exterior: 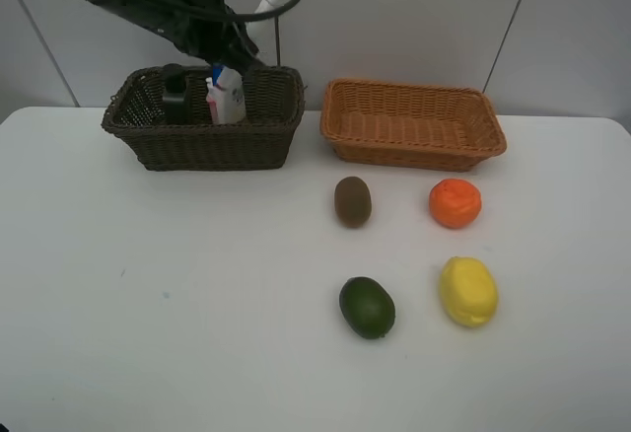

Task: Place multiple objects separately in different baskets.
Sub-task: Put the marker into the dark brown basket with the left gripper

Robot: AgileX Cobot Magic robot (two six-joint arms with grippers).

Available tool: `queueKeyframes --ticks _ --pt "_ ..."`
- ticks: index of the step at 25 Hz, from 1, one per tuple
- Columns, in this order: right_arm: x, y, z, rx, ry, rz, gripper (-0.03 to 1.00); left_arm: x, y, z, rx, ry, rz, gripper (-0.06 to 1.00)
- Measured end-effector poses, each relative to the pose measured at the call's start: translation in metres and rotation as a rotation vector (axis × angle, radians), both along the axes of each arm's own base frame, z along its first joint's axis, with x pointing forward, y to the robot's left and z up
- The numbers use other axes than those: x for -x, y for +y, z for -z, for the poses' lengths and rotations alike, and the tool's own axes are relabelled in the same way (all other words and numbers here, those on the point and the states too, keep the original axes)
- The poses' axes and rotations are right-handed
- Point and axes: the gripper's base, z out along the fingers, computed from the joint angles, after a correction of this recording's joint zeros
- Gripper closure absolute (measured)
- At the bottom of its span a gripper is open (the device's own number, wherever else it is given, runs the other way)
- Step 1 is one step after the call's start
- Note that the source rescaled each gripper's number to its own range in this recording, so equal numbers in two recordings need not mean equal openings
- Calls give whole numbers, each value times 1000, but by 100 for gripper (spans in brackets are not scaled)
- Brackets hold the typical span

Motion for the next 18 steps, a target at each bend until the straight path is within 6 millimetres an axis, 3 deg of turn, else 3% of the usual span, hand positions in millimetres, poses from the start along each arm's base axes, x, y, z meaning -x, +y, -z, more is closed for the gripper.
queueKeyframes --ticks 8,11,12,13,15,17,18 --pt "0 0 0 0 0 0 0 -49 -8 55 265 -86 -297 94" --pt "0 0 0 0 0 0 0 -66 -13 64 292 -81 -327 92" --pt "0 0 0 0 0 0 0 -71 -15 64 298 -88 -327 87" --pt "0 0 0 0 0 0 0 -75 -17 63 303 -95 -326 75" --pt "0 0 0 0 0 0 0 -80 -20 61 312 -103 -322 40" --pt "0 0 0 0 0 0 0 -82 -21 59 318 -109 -323 15" --pt "0 0 0 0 0 0 0 -82 -21 59 319 -109 -323 8"
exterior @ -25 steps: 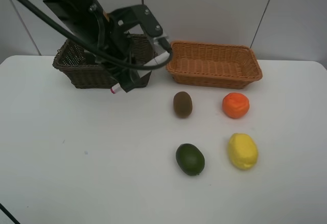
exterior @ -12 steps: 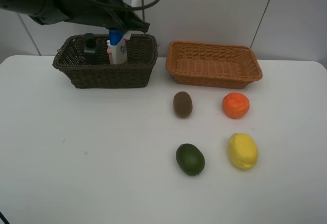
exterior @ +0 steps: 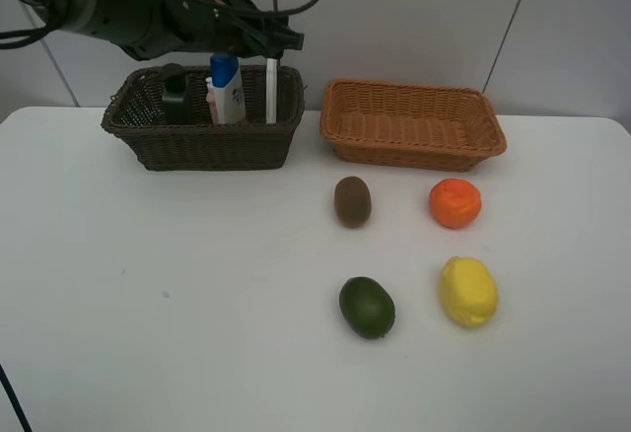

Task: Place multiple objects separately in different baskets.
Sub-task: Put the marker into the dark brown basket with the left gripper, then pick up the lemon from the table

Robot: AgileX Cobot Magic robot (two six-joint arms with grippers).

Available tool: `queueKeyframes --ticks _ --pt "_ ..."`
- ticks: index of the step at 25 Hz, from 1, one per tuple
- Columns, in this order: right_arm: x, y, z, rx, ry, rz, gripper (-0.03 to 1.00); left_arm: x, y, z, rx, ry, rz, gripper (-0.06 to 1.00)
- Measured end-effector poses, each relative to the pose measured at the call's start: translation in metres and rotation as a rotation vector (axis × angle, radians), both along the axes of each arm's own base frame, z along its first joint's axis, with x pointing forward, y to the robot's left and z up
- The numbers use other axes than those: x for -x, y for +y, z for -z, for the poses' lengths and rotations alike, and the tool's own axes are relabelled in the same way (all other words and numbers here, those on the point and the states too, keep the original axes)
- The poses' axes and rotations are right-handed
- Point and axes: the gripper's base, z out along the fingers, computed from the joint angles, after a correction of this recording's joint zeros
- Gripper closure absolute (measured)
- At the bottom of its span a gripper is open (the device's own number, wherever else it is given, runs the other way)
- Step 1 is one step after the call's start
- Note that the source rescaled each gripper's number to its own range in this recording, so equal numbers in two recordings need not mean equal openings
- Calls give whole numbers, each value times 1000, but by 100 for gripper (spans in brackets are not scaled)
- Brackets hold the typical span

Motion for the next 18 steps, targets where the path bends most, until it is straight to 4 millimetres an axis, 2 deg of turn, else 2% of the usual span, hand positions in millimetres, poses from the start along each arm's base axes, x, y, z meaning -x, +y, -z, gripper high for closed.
queueKeyframes --ticks 2,6,8,11,13,14,16,18 --pt "0 0 0 0 0 0 0 -1 0 -1 2 -2 0 2" --pt "0 0 0 0 0 0 0 0 -3 -14 13 39 37 0" --pt "0 0 0 0 0 0 0 4 -6 -31 31 84 78 0" --pt "0 0 0 0 0 0 0 10 -2 -73 75 101 121 0" --pt "0 0 0 0 0 0 0 13 12 -104 105 79 114 0" --pt "0 0 0 0 0 0 0 14 21 -113 113 78 105 0" --pt "0 0 0 0 0 0 0 14 47 -126 134 97 64 0" --pt "0 0 0 0 0 0 0 14 73 -129 149 168 27 0"
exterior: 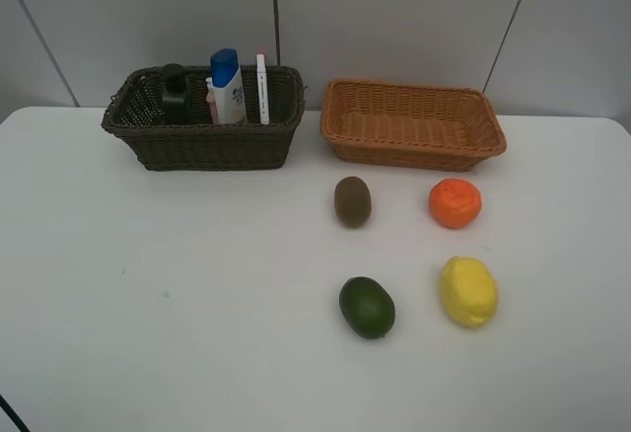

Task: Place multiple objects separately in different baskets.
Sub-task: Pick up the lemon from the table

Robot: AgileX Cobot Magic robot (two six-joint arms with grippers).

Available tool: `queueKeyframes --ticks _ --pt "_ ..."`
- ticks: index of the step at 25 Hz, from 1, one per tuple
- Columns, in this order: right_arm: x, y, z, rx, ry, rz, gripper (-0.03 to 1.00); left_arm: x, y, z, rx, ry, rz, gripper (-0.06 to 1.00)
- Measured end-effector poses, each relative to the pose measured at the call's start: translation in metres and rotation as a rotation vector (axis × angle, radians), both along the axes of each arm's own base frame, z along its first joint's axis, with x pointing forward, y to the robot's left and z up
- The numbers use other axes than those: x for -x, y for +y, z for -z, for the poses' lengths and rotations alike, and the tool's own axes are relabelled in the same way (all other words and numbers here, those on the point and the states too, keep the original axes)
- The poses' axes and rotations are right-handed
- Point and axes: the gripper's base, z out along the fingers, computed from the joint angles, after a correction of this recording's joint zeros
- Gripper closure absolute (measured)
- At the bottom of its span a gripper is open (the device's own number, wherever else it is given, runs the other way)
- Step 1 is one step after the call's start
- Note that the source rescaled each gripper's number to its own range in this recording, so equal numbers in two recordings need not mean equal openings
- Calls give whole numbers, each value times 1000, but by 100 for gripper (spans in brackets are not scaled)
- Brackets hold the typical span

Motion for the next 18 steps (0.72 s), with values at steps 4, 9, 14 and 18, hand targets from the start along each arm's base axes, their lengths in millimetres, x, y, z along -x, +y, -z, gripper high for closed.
queueKeyframes --ticks 4,9,14,18 --pt "0 0 0 0 0 0 0 11 54 6 -5 145 -84 0" --pt "0 0 0 0 0 0 0 62 97 0 -22 186 -173 0" --pt "0 0 0 0 0 0 0 145 102 -3 -105 198 -145 0" --pt "0 0 0 0 0 0 0 209 104 -3 -151 176 -128 0"
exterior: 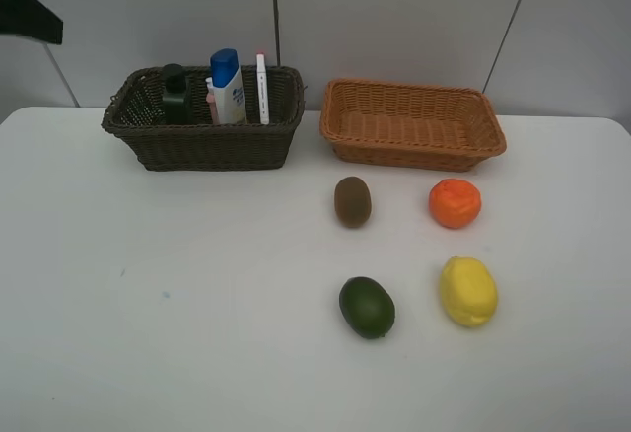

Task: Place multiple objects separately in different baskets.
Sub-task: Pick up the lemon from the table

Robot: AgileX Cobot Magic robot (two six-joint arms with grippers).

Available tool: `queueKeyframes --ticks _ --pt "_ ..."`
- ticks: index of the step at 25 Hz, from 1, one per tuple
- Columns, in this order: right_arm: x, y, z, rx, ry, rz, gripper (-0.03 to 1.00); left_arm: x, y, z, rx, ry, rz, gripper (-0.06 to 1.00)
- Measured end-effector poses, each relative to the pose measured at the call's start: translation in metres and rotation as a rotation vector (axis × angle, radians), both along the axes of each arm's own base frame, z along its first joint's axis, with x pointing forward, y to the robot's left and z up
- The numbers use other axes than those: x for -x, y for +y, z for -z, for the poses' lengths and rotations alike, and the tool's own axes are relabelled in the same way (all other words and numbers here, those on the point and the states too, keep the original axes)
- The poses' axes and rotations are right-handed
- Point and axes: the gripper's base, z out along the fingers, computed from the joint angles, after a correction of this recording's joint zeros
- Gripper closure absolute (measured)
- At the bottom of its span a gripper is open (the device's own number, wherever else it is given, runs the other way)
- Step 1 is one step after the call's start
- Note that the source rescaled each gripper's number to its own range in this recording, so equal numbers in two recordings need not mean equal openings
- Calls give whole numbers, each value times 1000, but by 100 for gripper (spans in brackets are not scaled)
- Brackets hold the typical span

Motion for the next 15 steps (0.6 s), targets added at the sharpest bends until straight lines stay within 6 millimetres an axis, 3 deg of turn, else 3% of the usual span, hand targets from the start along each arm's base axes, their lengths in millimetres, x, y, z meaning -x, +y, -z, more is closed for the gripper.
queueKeyframes --ticks 8,15 --pt "0 0 0 0 0 0 0 109 -1 8 -32 -25 68 0" --pt "0 0 0 0 0 0 0 170 3 21 -62 -66 42 0"
